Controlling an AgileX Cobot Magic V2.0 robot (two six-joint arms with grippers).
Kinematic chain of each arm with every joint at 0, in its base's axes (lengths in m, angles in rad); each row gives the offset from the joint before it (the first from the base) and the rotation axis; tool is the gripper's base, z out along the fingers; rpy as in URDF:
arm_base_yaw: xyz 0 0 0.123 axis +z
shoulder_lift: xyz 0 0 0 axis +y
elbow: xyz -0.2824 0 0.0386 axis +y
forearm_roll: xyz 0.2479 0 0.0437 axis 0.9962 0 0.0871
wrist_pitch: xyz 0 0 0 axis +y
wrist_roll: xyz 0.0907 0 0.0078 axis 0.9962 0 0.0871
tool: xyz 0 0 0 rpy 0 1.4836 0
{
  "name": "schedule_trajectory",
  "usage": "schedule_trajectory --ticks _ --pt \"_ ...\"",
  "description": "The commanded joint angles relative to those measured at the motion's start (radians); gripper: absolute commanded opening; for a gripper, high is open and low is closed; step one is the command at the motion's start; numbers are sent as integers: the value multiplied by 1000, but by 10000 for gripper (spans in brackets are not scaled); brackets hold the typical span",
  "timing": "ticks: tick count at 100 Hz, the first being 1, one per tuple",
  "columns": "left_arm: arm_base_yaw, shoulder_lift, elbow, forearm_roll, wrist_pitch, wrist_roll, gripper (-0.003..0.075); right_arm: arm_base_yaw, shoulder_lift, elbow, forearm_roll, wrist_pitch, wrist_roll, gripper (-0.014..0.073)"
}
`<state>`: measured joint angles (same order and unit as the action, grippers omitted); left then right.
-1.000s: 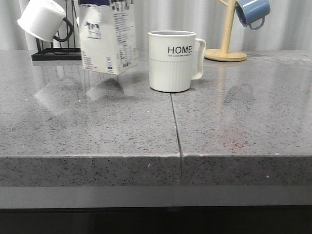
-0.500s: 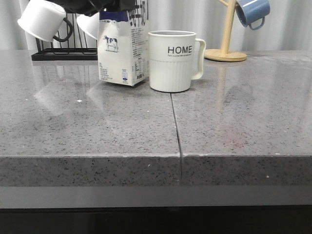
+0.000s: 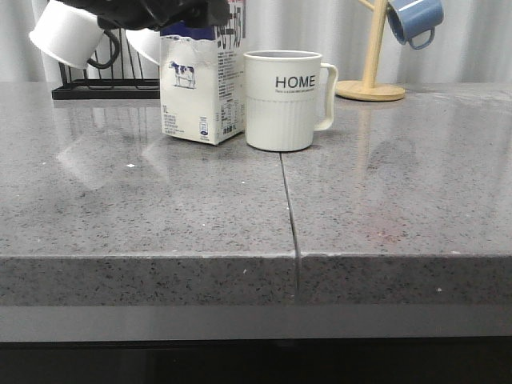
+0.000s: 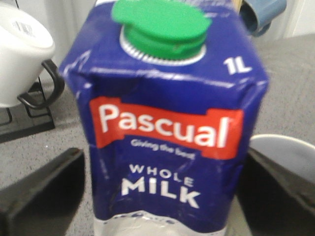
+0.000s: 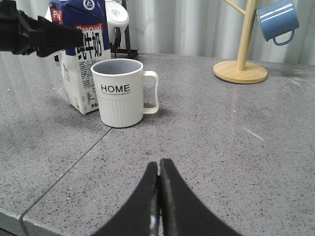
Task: Place milk next to cup
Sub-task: 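Set the carton down, open the left gripper and withdraw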
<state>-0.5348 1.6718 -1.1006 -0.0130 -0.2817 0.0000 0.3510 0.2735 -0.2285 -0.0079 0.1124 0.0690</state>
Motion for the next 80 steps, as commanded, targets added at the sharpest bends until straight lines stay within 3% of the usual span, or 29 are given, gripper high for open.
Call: schedule_trajectory --ticks 1,39,55,67,80 --pt "-6 -39 -33 -7 -58 -11 664 -1 5 -25 -5 -77 0 -67" --pt "-6 -127 21 7 -23 0 659 -1 5 -25 -5 -77 0 -67" --pt "-6 -224 104 7 -29 0 618 -1 5 -25 -5 -77 0 -67" --pt "1 -307 162 7 -29 0 513 -1 5 -25 -5 -77 0 -67" --pt "41 -394 221 7 -29 0 251 -1 5 -25 -5 -77 0 -67"
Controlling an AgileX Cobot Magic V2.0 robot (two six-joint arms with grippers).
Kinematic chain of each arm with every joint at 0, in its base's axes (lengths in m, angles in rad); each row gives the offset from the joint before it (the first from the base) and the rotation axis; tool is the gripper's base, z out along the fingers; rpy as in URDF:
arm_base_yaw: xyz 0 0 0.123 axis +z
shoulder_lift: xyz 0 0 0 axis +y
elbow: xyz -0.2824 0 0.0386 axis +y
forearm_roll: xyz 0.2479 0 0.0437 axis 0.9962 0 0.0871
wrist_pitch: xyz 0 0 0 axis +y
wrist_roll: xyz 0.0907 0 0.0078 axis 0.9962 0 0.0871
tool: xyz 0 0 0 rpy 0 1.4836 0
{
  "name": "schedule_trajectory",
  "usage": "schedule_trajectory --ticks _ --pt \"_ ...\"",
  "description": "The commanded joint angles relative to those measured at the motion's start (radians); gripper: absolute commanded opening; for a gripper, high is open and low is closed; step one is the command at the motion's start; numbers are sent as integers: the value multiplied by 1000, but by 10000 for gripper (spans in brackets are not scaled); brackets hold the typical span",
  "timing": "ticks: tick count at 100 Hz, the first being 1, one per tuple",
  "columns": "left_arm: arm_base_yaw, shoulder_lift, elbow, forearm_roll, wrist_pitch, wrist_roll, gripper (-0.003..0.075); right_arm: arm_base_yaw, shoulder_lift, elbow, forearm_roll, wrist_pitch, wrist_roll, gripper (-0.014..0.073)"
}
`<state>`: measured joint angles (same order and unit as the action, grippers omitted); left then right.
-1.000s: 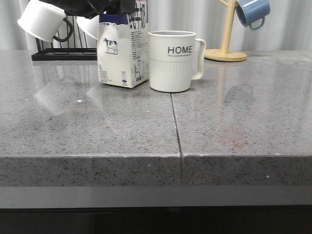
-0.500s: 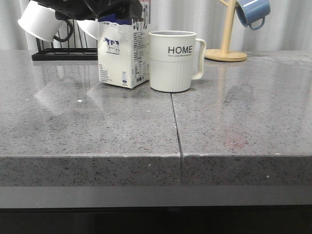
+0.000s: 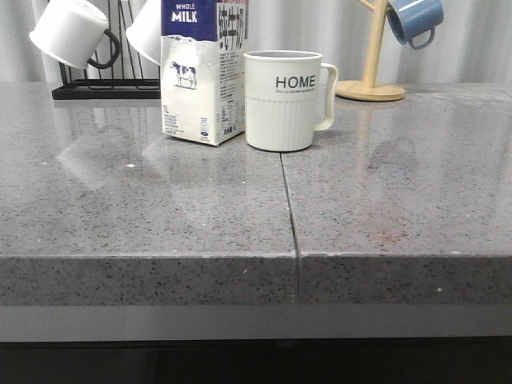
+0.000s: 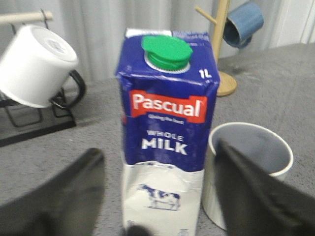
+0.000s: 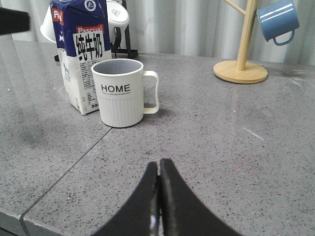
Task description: Place milk next to cup
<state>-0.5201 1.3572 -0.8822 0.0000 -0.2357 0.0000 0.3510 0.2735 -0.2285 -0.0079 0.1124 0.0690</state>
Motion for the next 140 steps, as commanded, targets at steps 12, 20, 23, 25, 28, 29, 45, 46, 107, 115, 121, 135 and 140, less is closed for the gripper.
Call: schedule_trajectory --ticks 12,20,23,25,28,29,45,46,107,115,121,135,140 --pt "83 -162 55 -7 -75 0 -9 -1 5 -25 -5 -77 0 -67" --pt "125 -214 95 -7 -75 0 -20 -1 5 -25 -5 -77 0 -67" --pt "144 -234 109 -7 -75 0 -20 -1 5 -25 -5 -77 0 -67" --pt "156 -249 120 -7 -75 0 -20 -1 5 -25 -5 -77 0 -67" --pt "171 -268 134 -7 -75 0 -20 -1 5 -25 -5 -77 0 -67" --pt "174 -278 138 -7 -75 0 -20 -1 5 -25 -5 -77 0 -67" --pt "259 -395 217 -7 -42 0 -21 -1 5 -25 -5 -77 0 -67" --pt "262 -400 222 -7 -31 0 -20 -1 5 -25 -5 -77 0 -67" --pt "455 -826 459 31 275 0 -20 -1 5 -25 -5 -77 0 -67" --pt "465 -881 500 33 278 0 -20 -1 5 -25 -5 -77 0 -67" --pt "464 -913 539 33 278 0 -20 -1 5 -25 -5 -77 0 -67" --pt "464 -994 630 33 278 0 -21 -1 5 -25 -5 -77 0 -67" --pt "464 -1022 660 33 276 0 -21 -1 5 -25 -5 -77 0 -67"
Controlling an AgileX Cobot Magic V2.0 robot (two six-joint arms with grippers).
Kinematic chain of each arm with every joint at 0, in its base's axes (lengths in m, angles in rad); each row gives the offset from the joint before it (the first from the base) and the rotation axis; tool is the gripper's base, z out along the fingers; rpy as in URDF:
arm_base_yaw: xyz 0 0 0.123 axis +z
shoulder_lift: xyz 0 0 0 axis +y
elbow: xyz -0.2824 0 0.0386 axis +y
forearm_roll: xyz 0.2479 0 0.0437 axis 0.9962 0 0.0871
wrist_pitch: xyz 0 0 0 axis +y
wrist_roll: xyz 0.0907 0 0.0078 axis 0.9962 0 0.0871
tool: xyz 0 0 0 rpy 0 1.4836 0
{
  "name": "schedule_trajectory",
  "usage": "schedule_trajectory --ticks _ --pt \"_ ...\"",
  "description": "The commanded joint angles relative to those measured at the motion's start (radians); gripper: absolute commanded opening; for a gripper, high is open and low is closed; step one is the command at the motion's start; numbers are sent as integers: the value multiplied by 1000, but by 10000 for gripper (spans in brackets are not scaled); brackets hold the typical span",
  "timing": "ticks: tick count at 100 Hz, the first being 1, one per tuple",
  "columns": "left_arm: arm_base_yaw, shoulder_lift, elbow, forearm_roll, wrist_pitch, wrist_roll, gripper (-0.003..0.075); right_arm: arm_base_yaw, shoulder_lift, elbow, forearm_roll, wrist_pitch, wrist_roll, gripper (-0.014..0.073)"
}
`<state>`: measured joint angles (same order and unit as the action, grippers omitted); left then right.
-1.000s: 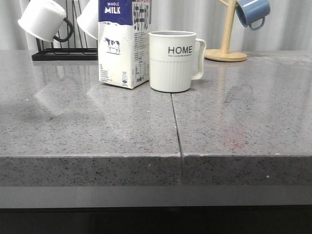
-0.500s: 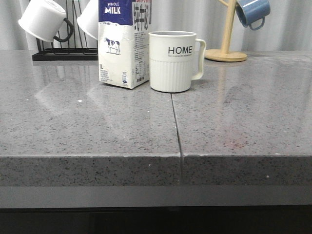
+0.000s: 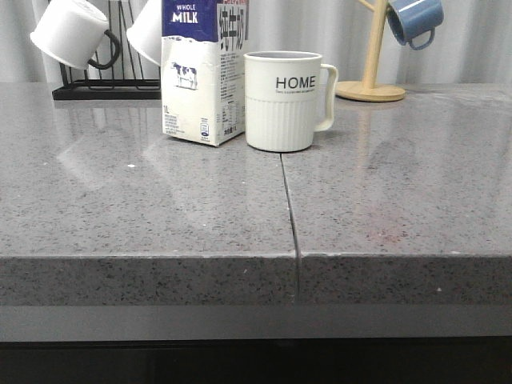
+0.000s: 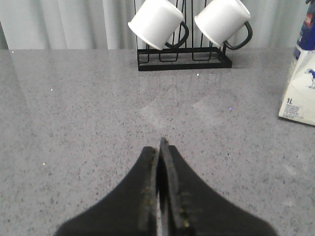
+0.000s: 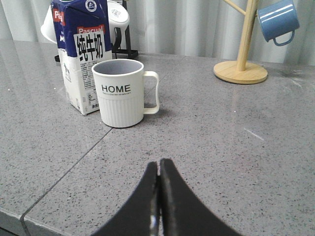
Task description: Place milk next to cup
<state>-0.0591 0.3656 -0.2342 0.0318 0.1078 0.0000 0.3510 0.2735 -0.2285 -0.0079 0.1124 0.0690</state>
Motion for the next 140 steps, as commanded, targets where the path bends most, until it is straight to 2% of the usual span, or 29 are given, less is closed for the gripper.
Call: schedule_trajectory --ticks 1,38,62,67,74,140 --pt "3 -38 19 2 -68 0 -20 -1 5 -25 -5 -77 0 -67" --pt "8 -220 176 30 -121 0 -21 -1 5 -25 -5 -77 0 -67" --pt "8 -407 278 36 -42 0 -21 -1 5 -25 -5 -77 0 -67" --pt "8 -395 270 49 15 0 -21 -1 5 -25 -5 -77 0 -67" --pt "8 -400 274 54 26 0 -21 -1 5 -25 -5 -77 0 -67" --pt "8 -400 274 72 26 0 -20 -1 5 -25 -5 -77 0 -67"
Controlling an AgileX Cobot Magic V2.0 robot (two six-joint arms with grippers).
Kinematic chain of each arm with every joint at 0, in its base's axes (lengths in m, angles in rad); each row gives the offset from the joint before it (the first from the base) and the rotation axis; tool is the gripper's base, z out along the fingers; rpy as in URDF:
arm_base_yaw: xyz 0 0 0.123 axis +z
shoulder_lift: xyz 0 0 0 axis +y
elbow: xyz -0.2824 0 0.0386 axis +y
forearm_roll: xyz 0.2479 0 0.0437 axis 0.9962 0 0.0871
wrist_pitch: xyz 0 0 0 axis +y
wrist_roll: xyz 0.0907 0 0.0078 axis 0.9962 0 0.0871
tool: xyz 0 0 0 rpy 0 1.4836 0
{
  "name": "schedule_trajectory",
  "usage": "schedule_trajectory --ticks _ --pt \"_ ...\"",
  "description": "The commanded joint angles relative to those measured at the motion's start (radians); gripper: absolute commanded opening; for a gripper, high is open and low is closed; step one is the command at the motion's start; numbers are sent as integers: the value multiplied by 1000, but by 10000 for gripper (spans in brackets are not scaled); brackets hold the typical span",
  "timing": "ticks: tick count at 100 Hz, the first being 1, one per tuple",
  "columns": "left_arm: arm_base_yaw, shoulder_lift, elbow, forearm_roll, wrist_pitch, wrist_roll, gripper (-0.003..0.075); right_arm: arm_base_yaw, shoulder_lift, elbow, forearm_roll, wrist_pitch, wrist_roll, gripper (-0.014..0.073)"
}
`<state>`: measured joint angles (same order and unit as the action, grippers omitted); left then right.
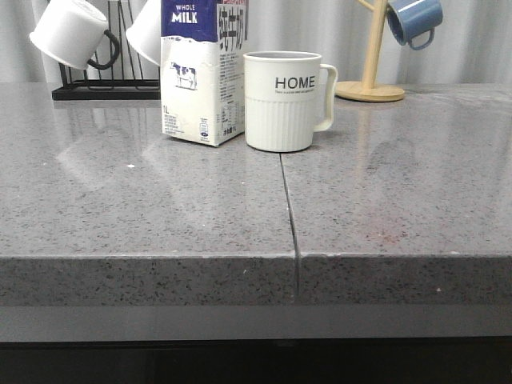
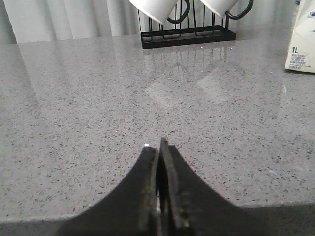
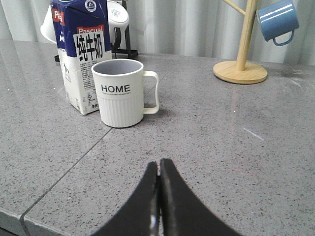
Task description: Place milk next to cup
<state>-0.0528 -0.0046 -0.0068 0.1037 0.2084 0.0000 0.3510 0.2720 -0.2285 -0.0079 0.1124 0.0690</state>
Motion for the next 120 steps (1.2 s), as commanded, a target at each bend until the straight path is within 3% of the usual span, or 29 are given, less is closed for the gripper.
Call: schedule_trajectory --ticks 1,60,95,120 --pt "1 -30 47 1 -75 0 -20 -1 6 -25 -5 -77 0 -67" --pt "1 -30 47 1 -75 0 -20 -17 6 -25 -5 -85 0 -67" --pt "1 -30 47 1 -75 0 -20 -274 -9 76 -5 -112 0 -67" --pt "1 -30 47 1 -75 0 -20 -403 -190 225 -4 -112 -18 -67"
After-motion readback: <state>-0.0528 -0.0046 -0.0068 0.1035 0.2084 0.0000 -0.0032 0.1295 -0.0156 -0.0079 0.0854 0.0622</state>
